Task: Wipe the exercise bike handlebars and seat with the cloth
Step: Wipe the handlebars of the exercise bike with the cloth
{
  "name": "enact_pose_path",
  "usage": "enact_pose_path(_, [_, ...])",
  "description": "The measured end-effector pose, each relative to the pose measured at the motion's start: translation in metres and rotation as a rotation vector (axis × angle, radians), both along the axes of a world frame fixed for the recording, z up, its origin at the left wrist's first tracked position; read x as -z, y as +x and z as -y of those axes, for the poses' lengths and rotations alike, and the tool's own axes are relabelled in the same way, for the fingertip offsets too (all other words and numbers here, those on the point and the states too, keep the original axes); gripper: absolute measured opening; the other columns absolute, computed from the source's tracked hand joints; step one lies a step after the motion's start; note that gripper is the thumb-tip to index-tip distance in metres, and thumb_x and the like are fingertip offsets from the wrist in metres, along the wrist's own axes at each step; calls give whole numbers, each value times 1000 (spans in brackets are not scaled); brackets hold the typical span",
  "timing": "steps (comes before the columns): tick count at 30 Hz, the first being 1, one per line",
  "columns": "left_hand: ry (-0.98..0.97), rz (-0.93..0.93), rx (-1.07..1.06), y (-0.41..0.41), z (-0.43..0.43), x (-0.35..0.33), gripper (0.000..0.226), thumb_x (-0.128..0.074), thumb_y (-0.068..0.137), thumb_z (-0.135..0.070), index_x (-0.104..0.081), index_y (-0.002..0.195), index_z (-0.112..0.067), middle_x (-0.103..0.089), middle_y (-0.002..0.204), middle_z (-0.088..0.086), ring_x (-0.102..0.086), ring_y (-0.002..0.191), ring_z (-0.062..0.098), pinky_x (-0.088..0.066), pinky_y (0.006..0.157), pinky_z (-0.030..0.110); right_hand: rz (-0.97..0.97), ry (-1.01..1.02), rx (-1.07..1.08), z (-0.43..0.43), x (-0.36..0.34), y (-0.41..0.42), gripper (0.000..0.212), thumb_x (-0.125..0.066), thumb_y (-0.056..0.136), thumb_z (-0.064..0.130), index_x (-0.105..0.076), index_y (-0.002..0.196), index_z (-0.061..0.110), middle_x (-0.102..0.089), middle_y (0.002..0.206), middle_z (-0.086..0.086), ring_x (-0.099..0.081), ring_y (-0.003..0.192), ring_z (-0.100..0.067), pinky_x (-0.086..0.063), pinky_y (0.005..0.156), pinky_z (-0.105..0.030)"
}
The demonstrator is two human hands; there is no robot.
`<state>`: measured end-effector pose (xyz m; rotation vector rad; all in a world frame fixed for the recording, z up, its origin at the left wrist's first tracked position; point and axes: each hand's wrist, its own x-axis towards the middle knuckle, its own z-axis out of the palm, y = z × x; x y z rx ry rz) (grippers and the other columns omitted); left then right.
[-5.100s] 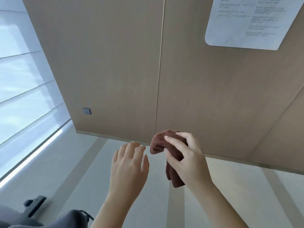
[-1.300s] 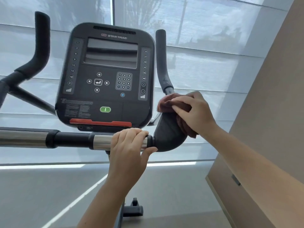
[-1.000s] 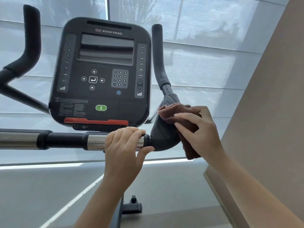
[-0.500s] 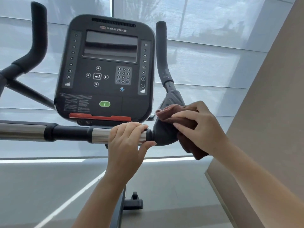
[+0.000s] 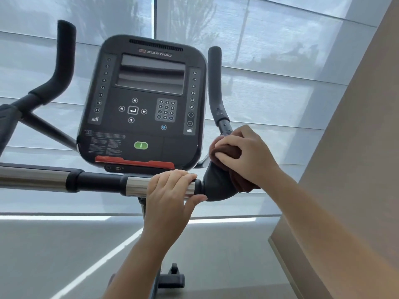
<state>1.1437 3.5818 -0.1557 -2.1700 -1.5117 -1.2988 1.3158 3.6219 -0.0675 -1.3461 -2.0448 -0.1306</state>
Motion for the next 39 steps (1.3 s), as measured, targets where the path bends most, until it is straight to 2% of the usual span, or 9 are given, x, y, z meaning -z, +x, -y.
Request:
enact_pose_path(3, [12,12,4,0,-1,0,40,-62,73,-41,-68,92,-7,-69,93,7,-63,90,30,-30,88,34,-61,124,152,3,22,-9,34,-67,64,54,-65,92,36,-49,111,0,-43,104,-23,-40,81,-33])
enact_pose_path(7, [38,7,10,0,-2,2,39,-64,71,-39,-68,92,-7,-69,93,7,-63,90,30,-30,89,35,-91,91,131,-12,15,-6,23,-71,73,35,-66,96,34,-51,107,-4,-50,100,-30,-39,83,-30])
enact_pose_path(11, [45,9,8,0,-2,2,39,-66,72,-41,-68,92,-7,-69,93,6,-63,90,29,-31,89,35,-46,3,98,-27,-7,-4,23,-68,78,28,-68,101,28,-51,107,-9,-50,105,-29,-39,92,-33])
enact_pose_path(17, [56,-2,16,-1,-4,3,45,-52,77,-46,-68,93,-8,-69,94,5,-63,91,28,-31,89,35,7,101,-105,17,26,1,20,-68,75,27,-69,96,26,-54,97,-7,-53,90,-23,-43,83,-30])
enact_pose_path(19, [53,-7,22,-2,-4,4,45,-52,77,-47,-68,94,-8,-69,94,5,-62,91,28,-32,88,36,0,67,-28,-10,4,3,21,-69,78,23,-69,99,24,-53,100,-11,-54,96,-27,-43,90,-34])
enact_pose_path(22, [45,-6,20,-3,-3,3,44,-56,76,-47,-68,94,-8,-68,95,5,-62,92,28,-31,89,35,-52,-4,98,-41,-18,5,24,-67,80,23,-68,104,26,-52,106,-10,-53,102,-24,-39,91,-26])
enact_pose_path(29, [45,-12,26,-3,-4,3,45,-52,78,-46,-67,94,-7,-68,95,6,-62,91,28,-32,88,35,-42,80,-118,26,30,0,21,-64,74,29,-66,93,35,-54,94,1,-57,86,-15,-44,80,-23])
enact_pose_path(34, [-10,-11,22,-2,-1,-1,43,-61,74,-44,-67,95,-6,-69,94,7,-62,90,30,-32,87,36,-41,-3,144,-29,-11,1,23,-65,79,25,-67,101,31,-52,103,-7,-55,97,-25,-36,83,-22])
enact_pose_path(39, [-25,-11,13,-1,0,-2,42,-65,71,-39,-68,95,-5,-69,94,8,-62,91,30,-31,87,36,-30,2,75,5,10,-11,22,-66,77,23,-68,97,32,-55,101,-6,-56,93,-23,-37,82,-24])
